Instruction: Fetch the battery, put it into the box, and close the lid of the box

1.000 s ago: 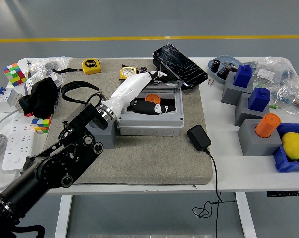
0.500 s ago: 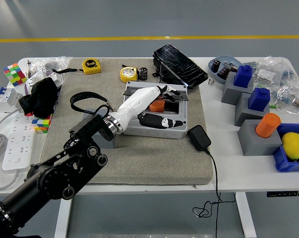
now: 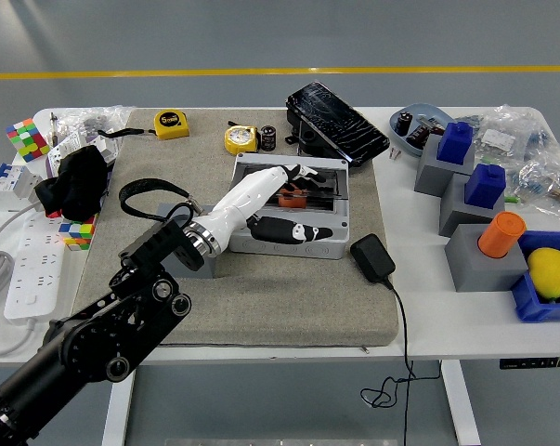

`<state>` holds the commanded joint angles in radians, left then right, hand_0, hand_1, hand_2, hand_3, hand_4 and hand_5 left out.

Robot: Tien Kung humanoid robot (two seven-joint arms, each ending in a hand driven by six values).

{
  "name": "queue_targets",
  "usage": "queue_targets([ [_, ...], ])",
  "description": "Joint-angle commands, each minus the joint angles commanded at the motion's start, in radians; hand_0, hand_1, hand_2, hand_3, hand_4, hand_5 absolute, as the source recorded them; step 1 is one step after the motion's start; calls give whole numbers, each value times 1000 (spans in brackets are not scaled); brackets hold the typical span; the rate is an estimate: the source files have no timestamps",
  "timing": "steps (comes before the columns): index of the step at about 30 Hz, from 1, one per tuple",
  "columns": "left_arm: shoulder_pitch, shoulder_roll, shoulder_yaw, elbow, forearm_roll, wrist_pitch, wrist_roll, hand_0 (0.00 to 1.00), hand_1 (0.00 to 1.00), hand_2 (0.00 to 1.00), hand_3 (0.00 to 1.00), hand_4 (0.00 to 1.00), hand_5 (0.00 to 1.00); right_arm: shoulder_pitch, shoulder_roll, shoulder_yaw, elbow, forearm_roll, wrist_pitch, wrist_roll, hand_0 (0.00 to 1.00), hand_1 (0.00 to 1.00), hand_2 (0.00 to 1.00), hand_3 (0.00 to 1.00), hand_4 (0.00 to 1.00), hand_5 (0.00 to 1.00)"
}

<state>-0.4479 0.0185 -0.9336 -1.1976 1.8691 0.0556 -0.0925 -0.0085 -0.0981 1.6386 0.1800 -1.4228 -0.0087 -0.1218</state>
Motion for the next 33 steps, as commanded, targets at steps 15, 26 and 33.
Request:
queue_targets([
  [15,100,-6,-199,-129,-29,35,-55,612,702,709,732,998,515,2,0,8,0,-3,-1,-1,632,641,666,568,990,493],
  [26,240,-18,-465,-156,-134,52,-101,627,704,708,723,998,515,10,-9,27,0,-14,0,-7,632,641,666,567,990,493],
  [33,292,-4,-582,-166,-138,55,-107,627,704,708,722,998,517,16,-14,45,0,-23,0,-15,634,641,666,567,990,494],
])
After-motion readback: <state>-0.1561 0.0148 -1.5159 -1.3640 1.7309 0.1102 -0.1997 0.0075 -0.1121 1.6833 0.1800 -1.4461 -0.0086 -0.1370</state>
